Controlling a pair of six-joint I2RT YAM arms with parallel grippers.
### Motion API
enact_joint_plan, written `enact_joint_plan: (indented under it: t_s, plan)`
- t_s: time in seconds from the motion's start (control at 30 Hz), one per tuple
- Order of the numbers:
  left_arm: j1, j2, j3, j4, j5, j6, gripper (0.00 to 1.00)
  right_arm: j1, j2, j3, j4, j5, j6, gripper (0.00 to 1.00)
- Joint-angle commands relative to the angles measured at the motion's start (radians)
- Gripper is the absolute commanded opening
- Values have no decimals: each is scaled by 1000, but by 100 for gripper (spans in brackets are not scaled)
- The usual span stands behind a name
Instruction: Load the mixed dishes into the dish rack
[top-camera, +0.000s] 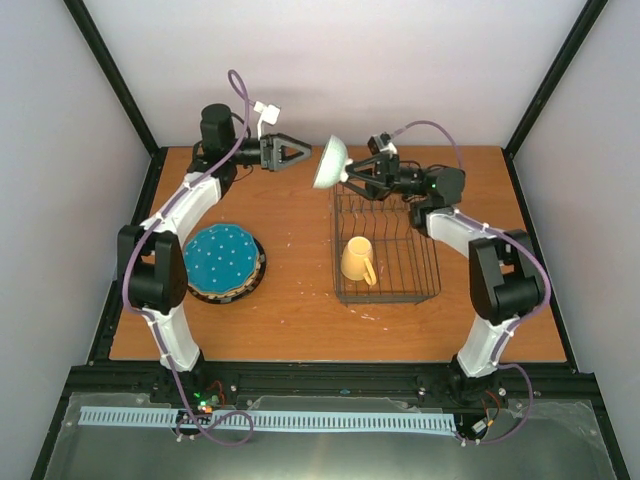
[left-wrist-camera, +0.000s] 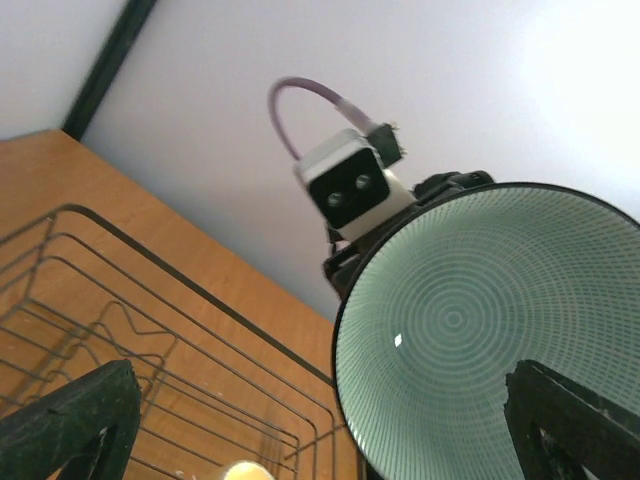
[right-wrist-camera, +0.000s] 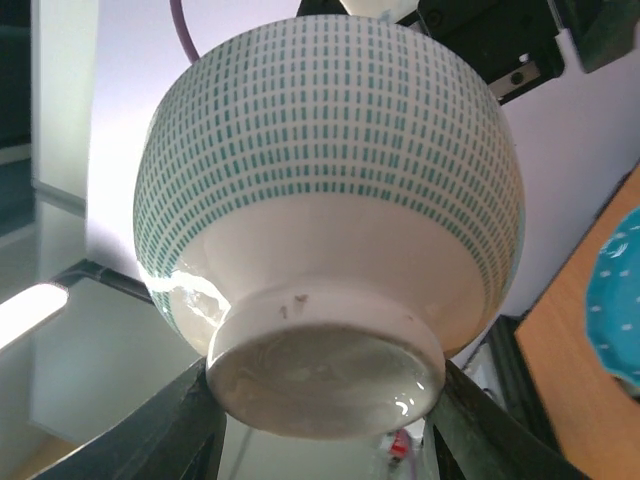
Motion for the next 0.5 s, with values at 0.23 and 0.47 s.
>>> enact_joint_plan:
  t_s: [0.23, 0.47]
  plan:
    - [170, -57, -72, 326, -225, -334, 100, -134, -274, 408, -2259, 239, -1762, 3]
    - [173, -78, 178, -372, -596, 199, 100, -140, -295, 473, -2581, 616, -1840, 3]
